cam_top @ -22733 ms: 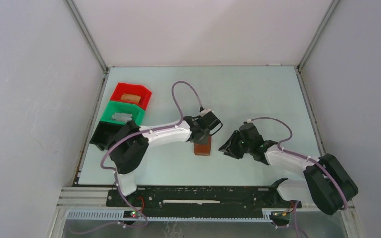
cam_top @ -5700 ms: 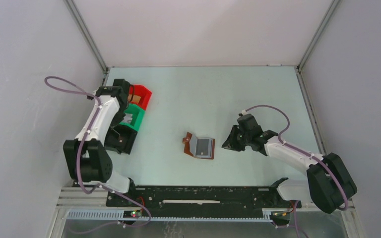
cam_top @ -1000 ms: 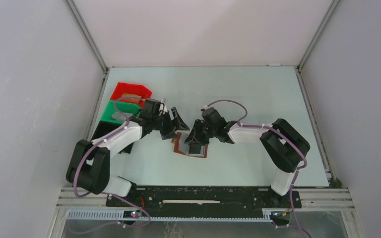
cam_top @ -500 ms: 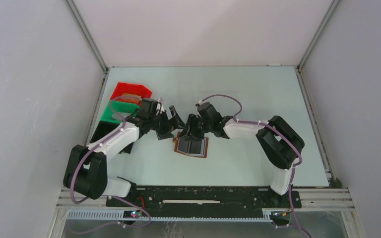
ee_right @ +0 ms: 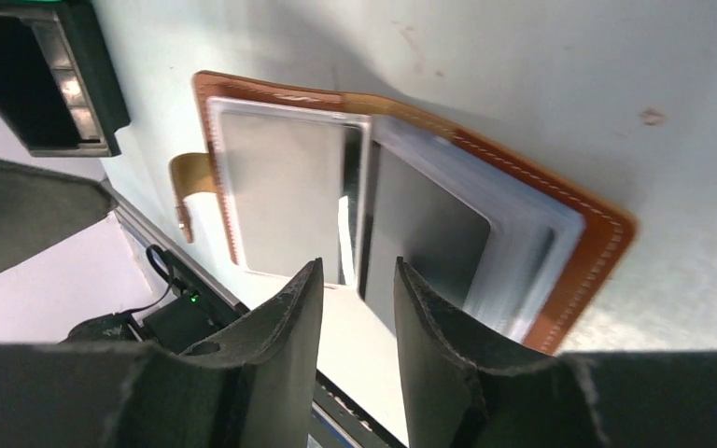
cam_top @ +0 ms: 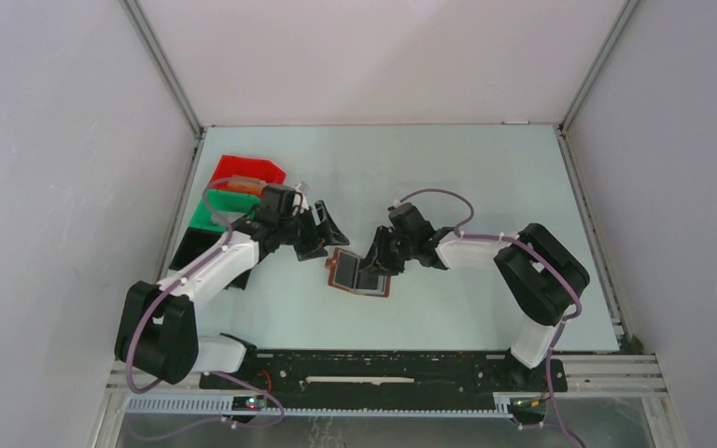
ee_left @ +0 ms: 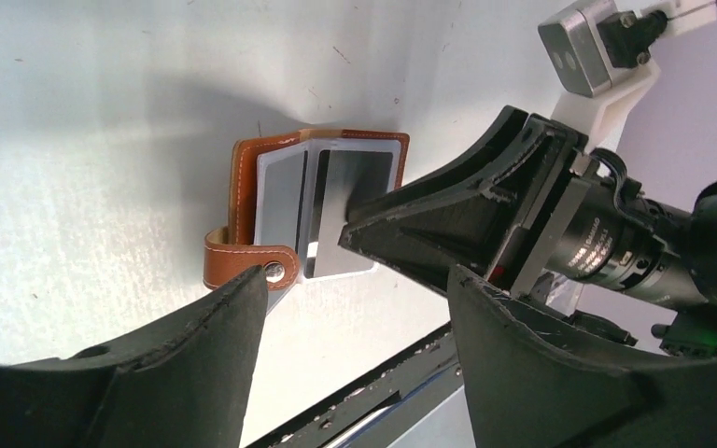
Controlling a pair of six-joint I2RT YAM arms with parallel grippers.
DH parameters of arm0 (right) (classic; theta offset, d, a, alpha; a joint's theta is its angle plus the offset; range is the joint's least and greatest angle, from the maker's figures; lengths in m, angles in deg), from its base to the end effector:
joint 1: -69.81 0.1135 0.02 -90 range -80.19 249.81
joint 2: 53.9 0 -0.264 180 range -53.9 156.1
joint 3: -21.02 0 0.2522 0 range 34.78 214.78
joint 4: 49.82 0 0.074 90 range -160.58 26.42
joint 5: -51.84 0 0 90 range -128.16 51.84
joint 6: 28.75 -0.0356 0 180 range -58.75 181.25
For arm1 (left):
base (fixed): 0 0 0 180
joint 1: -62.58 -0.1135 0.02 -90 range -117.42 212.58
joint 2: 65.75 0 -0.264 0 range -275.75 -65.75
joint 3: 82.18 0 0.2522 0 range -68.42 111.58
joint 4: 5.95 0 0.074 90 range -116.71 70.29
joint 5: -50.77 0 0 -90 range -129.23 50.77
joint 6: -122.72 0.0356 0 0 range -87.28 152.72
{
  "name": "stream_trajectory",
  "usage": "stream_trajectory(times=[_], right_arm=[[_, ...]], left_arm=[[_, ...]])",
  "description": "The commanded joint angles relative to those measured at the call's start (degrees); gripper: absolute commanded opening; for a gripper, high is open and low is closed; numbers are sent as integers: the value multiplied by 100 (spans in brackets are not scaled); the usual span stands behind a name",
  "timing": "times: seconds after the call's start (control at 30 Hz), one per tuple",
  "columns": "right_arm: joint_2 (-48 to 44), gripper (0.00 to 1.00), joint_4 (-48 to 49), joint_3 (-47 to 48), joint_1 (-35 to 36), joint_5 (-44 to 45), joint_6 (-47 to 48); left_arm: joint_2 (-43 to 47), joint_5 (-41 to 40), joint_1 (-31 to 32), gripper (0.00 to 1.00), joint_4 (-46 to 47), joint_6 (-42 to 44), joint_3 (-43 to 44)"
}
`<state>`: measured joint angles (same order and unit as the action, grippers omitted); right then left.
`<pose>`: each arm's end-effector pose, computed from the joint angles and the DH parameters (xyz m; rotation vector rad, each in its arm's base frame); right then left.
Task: Take the credit cards out of the card holder
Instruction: Remove the credit card from the card holder.
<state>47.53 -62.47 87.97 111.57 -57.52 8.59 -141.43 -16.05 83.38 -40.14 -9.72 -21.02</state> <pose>0.2558 0.2442 0.1506 0.0755 2.6712 1.0771 0.2467 -0.1087 0.2259 -0.2872 2.5603 -0.9560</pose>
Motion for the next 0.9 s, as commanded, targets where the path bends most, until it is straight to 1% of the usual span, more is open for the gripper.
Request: stream_trajectory(times=[0.0, 0.13, 0.23, 0.33, 0.4, 0.5, 0.6, 0.7, 0.73, 0.77, 0.87], right_arm=[[-209, 42, 200, -132, -63, 55, 10], [-100, 42, 290, -133, -61, 27, -148], [37, 41, 450, -134, -86, -50, -273], [155, 39, 421, -144, -140, -47, -328], [180, 38, 421, -237, -189, -39, -367], [123, 36, 514, -499, -280, -44, -414], [27, 34, 513, -763, -371, 6, -420], [-78, 31, 449, -948, -432, 97, -407], [-112, 31, 477, -1010, -446, 98, -427], [-140, 30, 509, -1070, -461, 106, -435], [-211, 30, 522, -1154, -494, 124, -472]], left_arm=[[88, -37, 223, 75, 39, 196, 438], [-96, 278, 434, 73, 190, 165, 577], [-299, 458, 452, 71, 400, 31, 530], [-635, 209, 436, 65, 161, 107, 585], [-869, 31, 426, 64, 8, 178, 594], [-1145, 20, 425, 61, 159, 161, 481], [-1357, -52, 425, 51, 317, 77, 363], [-1548, -109, 425, 34, 428, 52, 252], [-1610, -124, 425, 31, 433, 51, 234], [-1666, -140, 432, 29, 455, 59, 195], [-1767, -310, 450, 27, 469, 81, 87]])
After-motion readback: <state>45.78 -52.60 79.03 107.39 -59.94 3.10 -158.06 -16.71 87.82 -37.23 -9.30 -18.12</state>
